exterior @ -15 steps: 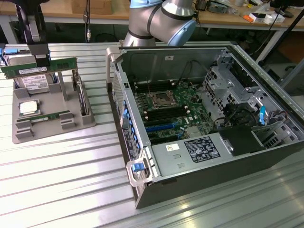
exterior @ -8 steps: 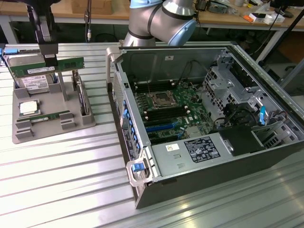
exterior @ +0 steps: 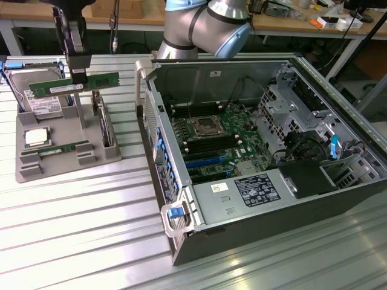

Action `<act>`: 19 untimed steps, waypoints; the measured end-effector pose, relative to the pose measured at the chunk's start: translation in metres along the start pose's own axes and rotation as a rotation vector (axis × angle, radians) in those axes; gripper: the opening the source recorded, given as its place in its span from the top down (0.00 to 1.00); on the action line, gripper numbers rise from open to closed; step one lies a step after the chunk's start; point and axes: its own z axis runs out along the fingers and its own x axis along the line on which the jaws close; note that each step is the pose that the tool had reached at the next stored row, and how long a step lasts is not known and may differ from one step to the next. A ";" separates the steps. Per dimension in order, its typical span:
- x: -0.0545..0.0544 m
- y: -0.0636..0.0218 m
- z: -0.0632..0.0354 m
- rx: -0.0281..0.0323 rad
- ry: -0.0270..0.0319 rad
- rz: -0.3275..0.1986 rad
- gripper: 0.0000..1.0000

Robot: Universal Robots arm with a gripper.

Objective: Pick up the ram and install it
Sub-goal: 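Pick up the ram and move it above insertion slot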

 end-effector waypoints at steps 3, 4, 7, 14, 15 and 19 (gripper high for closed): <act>0.002 -0.0108 -0.0005 0.0001 0.0000 0.000 0.87; 0.002 -0.0155 -0.0007 0.0000 0.0000 0.000 0.87; 0.004 -0.0266 -0.0013 0.0000 0.0000 0.000 0.87; 0.009 -0.0578 -0.0027 0.0001 -0.0001 0.000 0.87; 0.010 -0.0603 -0.0029 0.0000 0.0000 0.000 0.87; 0.012 -0.0723 -0.0035 0.0000 0.0000 0.000 0.87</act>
